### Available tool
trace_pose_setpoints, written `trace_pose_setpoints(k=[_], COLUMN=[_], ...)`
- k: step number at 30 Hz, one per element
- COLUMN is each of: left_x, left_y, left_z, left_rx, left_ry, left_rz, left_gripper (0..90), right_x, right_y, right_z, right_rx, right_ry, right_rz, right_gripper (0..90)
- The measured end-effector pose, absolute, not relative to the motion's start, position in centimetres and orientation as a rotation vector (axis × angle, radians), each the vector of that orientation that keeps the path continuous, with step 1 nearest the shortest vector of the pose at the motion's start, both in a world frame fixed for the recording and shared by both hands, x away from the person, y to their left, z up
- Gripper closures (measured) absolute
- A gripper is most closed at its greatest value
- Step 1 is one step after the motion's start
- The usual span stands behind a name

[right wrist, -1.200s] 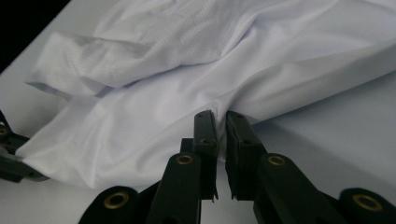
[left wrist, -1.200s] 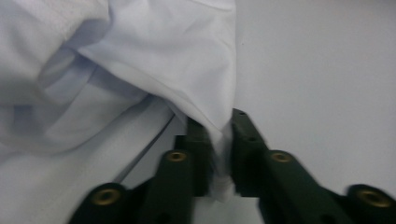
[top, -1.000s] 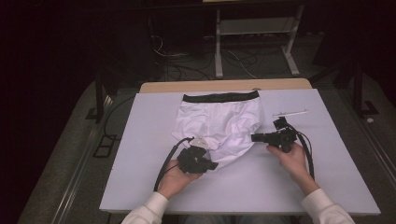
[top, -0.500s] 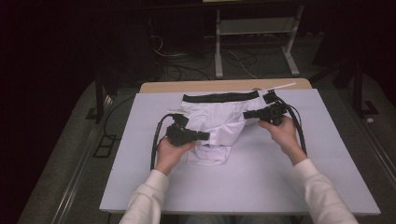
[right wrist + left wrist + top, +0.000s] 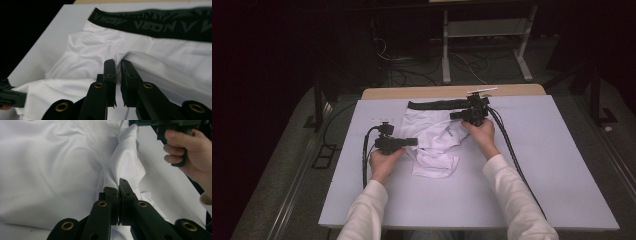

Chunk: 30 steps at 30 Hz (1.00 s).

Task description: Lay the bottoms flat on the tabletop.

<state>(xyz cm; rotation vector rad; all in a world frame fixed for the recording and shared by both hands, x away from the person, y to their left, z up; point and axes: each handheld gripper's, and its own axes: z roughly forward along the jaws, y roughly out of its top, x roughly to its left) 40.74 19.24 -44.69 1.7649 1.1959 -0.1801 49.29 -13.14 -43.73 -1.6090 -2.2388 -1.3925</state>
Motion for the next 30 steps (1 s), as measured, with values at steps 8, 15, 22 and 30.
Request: trace_pose_setpoints(k=[8,15,22,30], left_x=[40.9,40.6,40.5,40.4], left_y=[19.3,19.1,18.7,18.6], left_z=[-45.1,-44.8,-45.1,-45.3], left_rx=[1.777,1.788,1.805,1.814], left_ry=[1.212,1.209,1.217,1.218], left_rz=[-0.184,-0.178,-0.173,-0.18], left_gripper=[86.7,86.7,86.6,86.5], right_x=[49.2,47.8,45.6,42.7], right_y=[-12.4,-13.5,-15.1,-15.8], right_z=[-46.1,-43.7,-40.8,-40.5], right_rx=[-1.598,-1.572,-1.508,-1.456], right_ry=[-2.294,-2.375,-2.437,-2.398], right_rz=[-1.305,-1.35,-1.41,-1.419], right_gripper=[75.6,64.4,52.0,47.0])
